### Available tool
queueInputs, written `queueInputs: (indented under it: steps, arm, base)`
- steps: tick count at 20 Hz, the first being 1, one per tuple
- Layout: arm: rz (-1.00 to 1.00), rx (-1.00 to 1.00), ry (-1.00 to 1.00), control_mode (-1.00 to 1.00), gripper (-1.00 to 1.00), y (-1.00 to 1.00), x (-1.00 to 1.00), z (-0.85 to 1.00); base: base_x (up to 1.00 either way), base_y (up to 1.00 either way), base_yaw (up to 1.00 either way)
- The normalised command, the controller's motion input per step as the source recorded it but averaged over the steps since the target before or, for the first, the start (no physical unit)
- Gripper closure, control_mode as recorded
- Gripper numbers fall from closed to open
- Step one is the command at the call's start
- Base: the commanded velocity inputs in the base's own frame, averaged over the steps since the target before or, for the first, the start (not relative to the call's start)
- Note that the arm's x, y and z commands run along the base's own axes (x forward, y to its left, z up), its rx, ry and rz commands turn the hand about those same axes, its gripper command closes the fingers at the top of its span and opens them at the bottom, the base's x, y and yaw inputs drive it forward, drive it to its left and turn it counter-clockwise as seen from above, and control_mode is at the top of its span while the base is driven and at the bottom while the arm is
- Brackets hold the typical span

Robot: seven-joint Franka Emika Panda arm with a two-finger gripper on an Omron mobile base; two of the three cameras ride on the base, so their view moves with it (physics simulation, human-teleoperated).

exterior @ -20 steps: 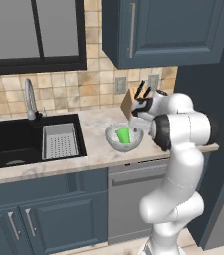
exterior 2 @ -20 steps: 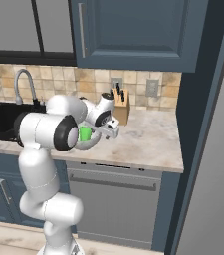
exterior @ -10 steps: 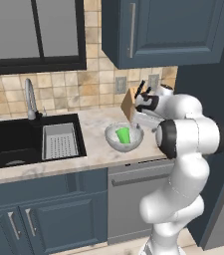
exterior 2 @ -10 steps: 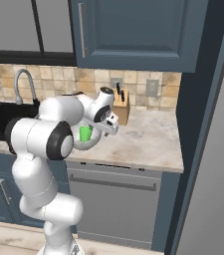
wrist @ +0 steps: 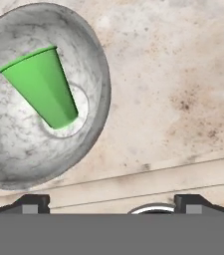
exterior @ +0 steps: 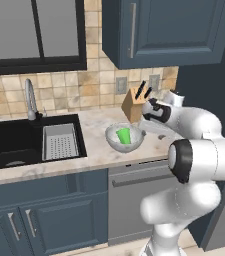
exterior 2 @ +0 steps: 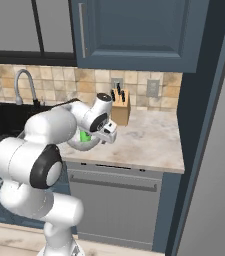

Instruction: Place the cup inside the bowl on the dining table and move the bowl to any counter.

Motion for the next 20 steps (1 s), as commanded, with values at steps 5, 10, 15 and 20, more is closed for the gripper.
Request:
queueInputs:
  steps: [5,10,15,20]
  arm:
    - [0.00,0.00,-0.07,-1.00,-1.00,0.00,-0.57,0.29]
    - [0.00,0.00,-0.09,-1.00,-1.00,0.01,-0.54,0.34]
    - [0.00,0.00,-0.08,-1.00,-1.00,0.01,-0.47,0.32]
    - [0.00,0.00,-0.06,-1.00,-1.00,0.01,-0.48,0.25]
  base:
    - [0.00,0.00,0.00]
    - [0.00,0.00,0.00]
    - [0.00,0.00,0.00]
    - [0.00,0.00,0.00]
